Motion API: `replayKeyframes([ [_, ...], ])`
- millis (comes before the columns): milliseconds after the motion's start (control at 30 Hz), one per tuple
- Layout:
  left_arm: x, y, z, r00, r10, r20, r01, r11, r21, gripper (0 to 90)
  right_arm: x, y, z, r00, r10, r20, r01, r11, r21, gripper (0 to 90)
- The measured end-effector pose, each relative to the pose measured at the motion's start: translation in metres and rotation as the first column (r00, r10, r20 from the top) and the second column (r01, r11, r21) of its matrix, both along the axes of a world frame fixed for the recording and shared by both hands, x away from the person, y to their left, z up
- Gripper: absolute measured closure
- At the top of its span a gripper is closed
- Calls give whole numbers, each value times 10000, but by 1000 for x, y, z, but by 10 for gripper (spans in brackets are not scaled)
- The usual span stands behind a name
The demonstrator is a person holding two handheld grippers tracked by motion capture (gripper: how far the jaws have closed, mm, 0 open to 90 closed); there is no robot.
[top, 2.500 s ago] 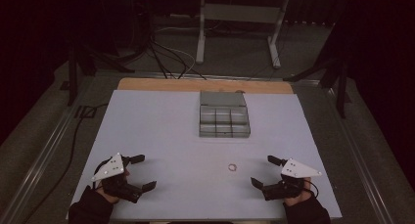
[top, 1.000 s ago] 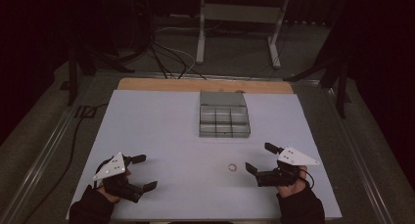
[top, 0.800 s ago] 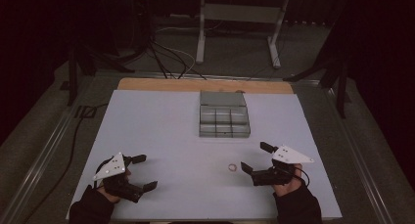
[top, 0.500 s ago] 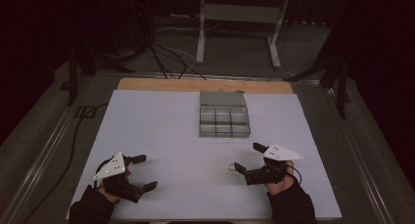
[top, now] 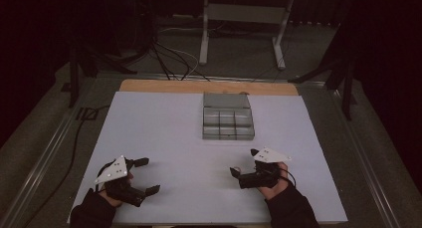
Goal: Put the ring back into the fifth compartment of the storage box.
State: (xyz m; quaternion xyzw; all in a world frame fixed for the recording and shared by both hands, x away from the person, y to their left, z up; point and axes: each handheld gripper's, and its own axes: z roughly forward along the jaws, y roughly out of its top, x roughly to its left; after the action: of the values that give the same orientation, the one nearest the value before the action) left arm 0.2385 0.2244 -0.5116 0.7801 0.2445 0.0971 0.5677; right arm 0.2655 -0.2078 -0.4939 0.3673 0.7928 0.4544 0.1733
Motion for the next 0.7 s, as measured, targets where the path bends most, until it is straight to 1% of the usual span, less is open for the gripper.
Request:
replayKeyframes([
  [67,0,0,0,10000,-2,12,2,10000,4,7,1,2,-4,9993,-221,-285,217,9997,-117,0],
  [167,0,0,0,10000,-10,2,10,10000,20,7,2,3,-5,9988,-287,-403,281,9995,-160,0],
  [200,0,-1,0,10000,-9,2,9,10000,49,7,2,3,-7,9977,-419,-530,405,9988,-267,13],
  [233,0,-1,0,10000,-9,14,9,10000,71,7,2,3,-7,9977,-419,-530,405,9988,-267,13],
  [267,0,-1,0,10000,-14,11,14,10000,46,7,2,3,-7,9961,-585,-661,563,9978,-349,52],
  [333,0,0,0,10000,-30,0,30,10000,20,7,2,3,-7,9954,-645,-706,620,9974,-372,56],
  [367,0,0,0,10000,-29,-15,29,10000,40,7,3,2,-7,9927,-846,-855,804,9954,-514,75],
  [400,0,-1,0,10000,-27,-10,27,10000,54,7,4,2,-7,9909,-924,-976,872,9946,-568,98],
  [433,0,-1,0,10000,-30,3,30,10000,64,7,4,2,-7,9909,-924,-976,872,9946,-568,98],
  [467,0,-1,0,10000,-42,5,42,10000,31,7,4,2,-7,9900,-966,-1029,905,9939,-622,143],
  [533,0,-1,0,10000,-44,-8,44,10000,26,7,5,2,-8,9885,-1026,-1114,948,9928,-731,175],
  [567,0,-1,0,10000,-46,-1,46,10000,58,7,5,3,-8,9872,-1089,-1166,987,9911,-893,245],
  [633,0,-1,0,10000,-53,4,53,9999,85,7,5,3,-8,9867,-1113,-1183,1007,9906,-925,253],
  [667,0,-1,0,10000,-68,-3,68,10000,57,7,6,3,-9,9852,-1150,-1273,1028,9898,-984,289],
  [700,0,-1,0,10000,-60,-13,60,10000,55,7,7,3,-9,9839,-1212,-1314,1084,9890,-1004,301],
])
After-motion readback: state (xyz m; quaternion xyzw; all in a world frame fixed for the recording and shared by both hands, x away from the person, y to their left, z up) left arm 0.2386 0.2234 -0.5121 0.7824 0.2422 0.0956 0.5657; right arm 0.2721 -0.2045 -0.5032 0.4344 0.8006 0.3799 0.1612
